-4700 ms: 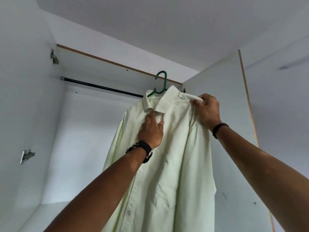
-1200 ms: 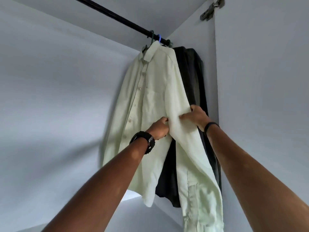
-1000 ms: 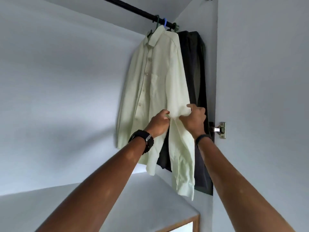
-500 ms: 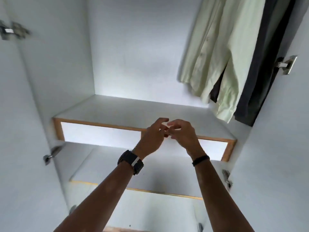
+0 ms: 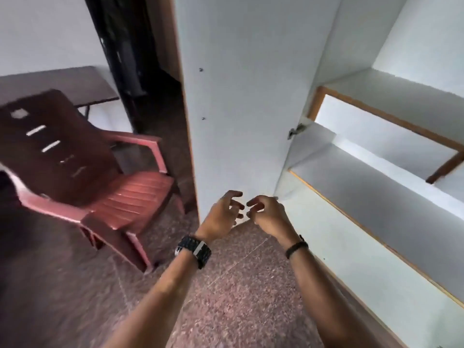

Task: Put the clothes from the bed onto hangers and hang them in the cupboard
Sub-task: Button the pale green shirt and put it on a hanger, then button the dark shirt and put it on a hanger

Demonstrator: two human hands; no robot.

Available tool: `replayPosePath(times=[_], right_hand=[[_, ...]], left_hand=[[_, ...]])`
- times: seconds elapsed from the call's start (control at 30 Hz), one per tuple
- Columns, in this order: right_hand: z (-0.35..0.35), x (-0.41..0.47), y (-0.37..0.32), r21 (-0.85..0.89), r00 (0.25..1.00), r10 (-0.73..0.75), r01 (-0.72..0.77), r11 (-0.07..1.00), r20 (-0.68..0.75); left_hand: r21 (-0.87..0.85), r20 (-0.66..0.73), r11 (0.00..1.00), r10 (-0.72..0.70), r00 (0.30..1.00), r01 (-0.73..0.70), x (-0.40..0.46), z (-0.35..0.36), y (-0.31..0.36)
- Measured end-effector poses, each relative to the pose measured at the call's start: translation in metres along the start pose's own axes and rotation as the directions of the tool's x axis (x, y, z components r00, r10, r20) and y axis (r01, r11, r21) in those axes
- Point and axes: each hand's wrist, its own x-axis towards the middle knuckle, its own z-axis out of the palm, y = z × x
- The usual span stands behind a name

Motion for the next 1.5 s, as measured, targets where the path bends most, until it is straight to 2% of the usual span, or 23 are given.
replayPosePath(times=[0.13,0.27,0.4,0.57,0.73,0.9,1.03,1.17,1.27,1.37,1.5], right_hand=[[0.133,-0.005,-0.064,-0.076,0.969,-0.072,0.092,0.993,0.237],[0.257,-0.024,-0.123,-0.079,0.903,-0.157,0.204,0.976,0.399],[0.36,-0.045,-0.188,-0.084,0.772,-0.247,0.361,0.929,0.585],[0.467,-0.058,-0.255,-0.049,0.564,-0.251,0.462,0.885,0.787],[0.556,-0.058,-0.318,0.001,0.403,-0.247,0.52,0.854,0.881],[0.645,-0.043,-0.391,0.047,0.287,-0.264,0.59,0.806,0.921],[0.711,-0.028,-0.462,0.081,0.233,-0.295,0.643,0.762,0.927],[0.775,-0.014,-0.524,0.127,0.186,-0.326,0.661,0.739,0.927],[0.82,-0.006,-0.556,0.15,0.154,-0.324,0.654,0.741,0.933],[0.871,0.003,-0.582,0.135,0.173,-0.317,0.647,0.75,0.932],[0.947,0.009,-0.627,0.127,0.202,-0.301,0.595,0.794,0.932]], left_hand=[[-0.016,-0.167,0.993,-0.119,0.979,0.118,-0.065,-0.116,-0.081],[-0.026,-0.33,0.969,-0.24,0.913,0.246,-0.139,-0.206,-0.151],[-0.118,-0.463,0.927,-0.369,0.806,0.357,-0.208,-0.28,-0.202],[-0.238,-0.612,0.885,-0.456,0.646,0.4,-0.268,-0.356,-0.242],[-0.343,-0.688,0.835,-0.535,0.49,0.43,-0.299,-0.429,-0.27],[-0.407,-0.741,0.806,-0.567,0.361,0.431,-0.303,-0.521,-0.304],[-0.424,-0.786,0.815,-0.548,0.288,0.395,-0.302,-0.605,-0.318],[-0.46,-0.827,0.827,-0.531,0.183,0.322,-0.308,-0.68,-0.338],[-0.502,-0.817,0.818,-0.555,0.155,0.282,-0.313,-0.73,-0.363],[-0.523,-0.813,0.81,-0.568,0.132,0.265,-0.317,-0.785,-0.394],[-0.544,-0.801,0.806,-0.582,0.144,0.234,-0.326,-0.87,-0.441]])
